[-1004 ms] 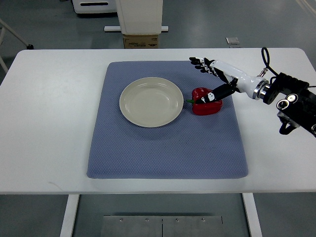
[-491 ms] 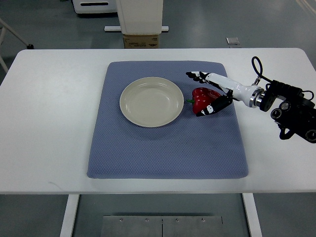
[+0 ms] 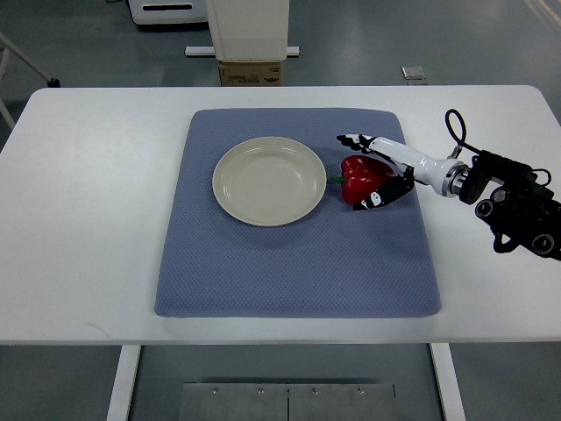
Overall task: Place red pepper on plate with right hand
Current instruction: 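Close the right hand fingers around the red bell pepper, then lift the pepper with the right hand and carry it over the plate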
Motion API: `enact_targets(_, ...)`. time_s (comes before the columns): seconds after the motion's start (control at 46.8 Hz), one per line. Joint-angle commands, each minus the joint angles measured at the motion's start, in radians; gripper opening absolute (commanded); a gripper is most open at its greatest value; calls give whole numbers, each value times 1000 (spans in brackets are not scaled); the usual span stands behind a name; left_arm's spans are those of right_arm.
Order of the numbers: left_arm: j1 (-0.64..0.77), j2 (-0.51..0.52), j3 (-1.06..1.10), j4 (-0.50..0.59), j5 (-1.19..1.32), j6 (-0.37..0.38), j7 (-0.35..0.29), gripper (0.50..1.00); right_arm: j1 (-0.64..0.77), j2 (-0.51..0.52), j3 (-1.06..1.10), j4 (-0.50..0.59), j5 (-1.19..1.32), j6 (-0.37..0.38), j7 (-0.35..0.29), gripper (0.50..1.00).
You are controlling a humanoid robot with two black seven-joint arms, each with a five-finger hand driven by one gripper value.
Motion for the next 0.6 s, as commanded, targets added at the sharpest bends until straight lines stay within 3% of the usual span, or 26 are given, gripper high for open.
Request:
enact_targets(0.0,0,0,0,0,1,0,0,1000,0,6,-1,-13,0,0,0,924)
enact_targets(0.342,0,0,0,0,-1,0,0,1000,0,15,-29,-53,0,2,0,868)
enact_targets(0.577,0,0,0,0,1,0,0,1000,1,15,-35,-60,-1,2,0,761)
